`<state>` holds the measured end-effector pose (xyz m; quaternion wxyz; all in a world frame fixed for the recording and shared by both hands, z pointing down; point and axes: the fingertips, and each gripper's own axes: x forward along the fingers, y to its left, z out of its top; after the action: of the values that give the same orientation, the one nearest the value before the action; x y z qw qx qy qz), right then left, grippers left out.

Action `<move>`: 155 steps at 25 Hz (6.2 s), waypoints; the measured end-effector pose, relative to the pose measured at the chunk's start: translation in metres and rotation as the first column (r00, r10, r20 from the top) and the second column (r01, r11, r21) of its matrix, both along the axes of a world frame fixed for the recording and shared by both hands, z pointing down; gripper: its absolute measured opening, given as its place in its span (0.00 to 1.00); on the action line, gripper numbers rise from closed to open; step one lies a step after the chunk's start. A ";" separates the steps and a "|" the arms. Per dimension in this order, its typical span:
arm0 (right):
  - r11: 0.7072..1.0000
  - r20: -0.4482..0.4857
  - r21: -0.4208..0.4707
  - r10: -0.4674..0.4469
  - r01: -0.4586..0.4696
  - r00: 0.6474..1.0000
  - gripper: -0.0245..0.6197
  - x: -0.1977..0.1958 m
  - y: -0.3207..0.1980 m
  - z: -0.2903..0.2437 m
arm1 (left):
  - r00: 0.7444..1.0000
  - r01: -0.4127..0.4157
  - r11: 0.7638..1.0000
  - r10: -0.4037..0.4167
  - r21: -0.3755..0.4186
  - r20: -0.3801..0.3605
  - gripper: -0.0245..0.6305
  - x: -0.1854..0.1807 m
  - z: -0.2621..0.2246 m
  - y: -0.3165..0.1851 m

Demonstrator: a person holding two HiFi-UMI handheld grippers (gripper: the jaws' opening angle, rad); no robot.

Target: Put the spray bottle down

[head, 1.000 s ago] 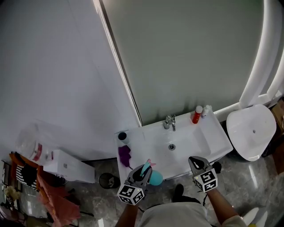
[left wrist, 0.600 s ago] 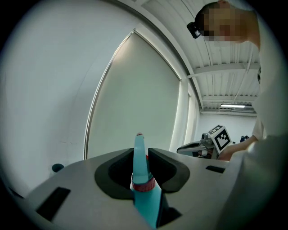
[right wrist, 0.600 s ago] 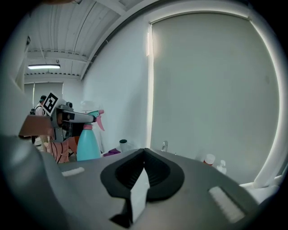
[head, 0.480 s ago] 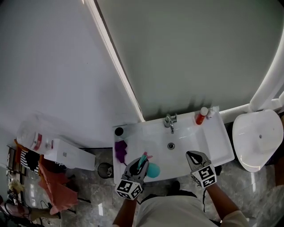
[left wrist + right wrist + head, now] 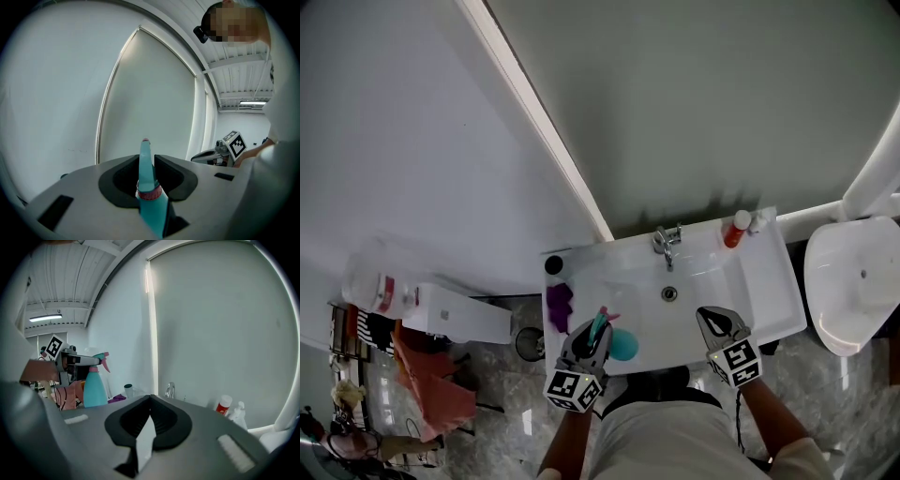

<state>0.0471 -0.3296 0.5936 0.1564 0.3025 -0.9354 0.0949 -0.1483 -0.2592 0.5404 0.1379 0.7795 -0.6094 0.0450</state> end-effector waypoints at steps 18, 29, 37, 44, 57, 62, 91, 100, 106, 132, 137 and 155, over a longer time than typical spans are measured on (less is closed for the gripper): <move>0.983 -0.059 -0.045 0.176 -0.179 0.983 0.05 -0.050 -0.008 0.026 | 0.990 -0.142 0.990 0.142 0.010 0.026 0.18 -0.070 0.053 -0.092; 0.947 -0.085 -0.085 0.303 -0.310 0.949 0.05 -0.061 -0.024 0.052 | 0.952 -0.274 0.962 0.271 -0.005 0.141 0.18 -0.068 0.118 -0.195; 0.912 -0.101 -0.126 0.380 -0.391 0.919 0.05 -0.062 -0.028 0.073 | 0.920 -0.320 0.947 0.311 0.001 0.238 0.18 -0.060 0.166 -0.251; 0.889 -0.127 -0.150 0.416 -0.432 0.900 0.05 -0.061 -0.027 0.095 | 0.901 -0.331 0.944 0.314 0.008 0.299 0.18 -0.057 0.205 -0.276; 0.880 -0.155 -0.174 0.418 -0.441 0.895 0.05 -0.069 -0.029 0.111 | 0.907 -0.315 0.946 0.275 0.080 0.319 0.18 -0.049 0.219 -0.297; 0.883 -0.158 -0.177 0.411 -0.435 0.898 0.05 -0.075 -0.027 0.109 | 0.898 -0.333 0.938 0.286 0.093 0.334 0.19 -0.049 0.216 -0.283; 0.875 -0.135 -0.131 0.449 -0.465 0.883 0.05 -0.070 0.004 0.077 | 0.882 -0.353 0.928 0.373 -0.120 0.288 0.46 -0.067 0.237 -0.271; 0.885 -0.118 -0.093 0.446 -0.457 0.887 0.05 -0.063 0.009 0.060 | 0.879 -0.359 0.928 0.373 -0.101 0.296 0.46 -0.068 0.204 -0.254; 0.902 -0.086 -0.059 0.422 -0.427 0.903 0.05 -0.053 0.017 0.043 | 0.880 -0.346 0.935 0.353 -0.079 0.318 0.46 -0.074 0.165 -0.216; 0.997 0.025 0.049 0.059 -0.060 0.998 0.05 0.021 0.090 -0.013 | 0.954 0.032 0.999 -0.022 -0.028 0.298 0.33 0.004 0.029 0.046; 0.998 0.059 0.038 0.057 -0.059 0.997 0.05 0.017 0.106 -0.018 | 0.965 0.099 0.994 -0.087 -0.037 0.247 0.27 0.012 0.017 0.081; 0.993 0.078 0.097 0.061 -0.069 0.995 0.05 -0.032 0.177 -0.059 | 0.977 0.082 0.996 -0.084 0.021 0.196 0.17 -0.009 -0.019 0.159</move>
<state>0.0148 -0.1527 0.5346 0.1030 0.3366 -0.9338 0.0644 -0.1571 -0.1006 0.5217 0.0738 0.7459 -0.6523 0.1125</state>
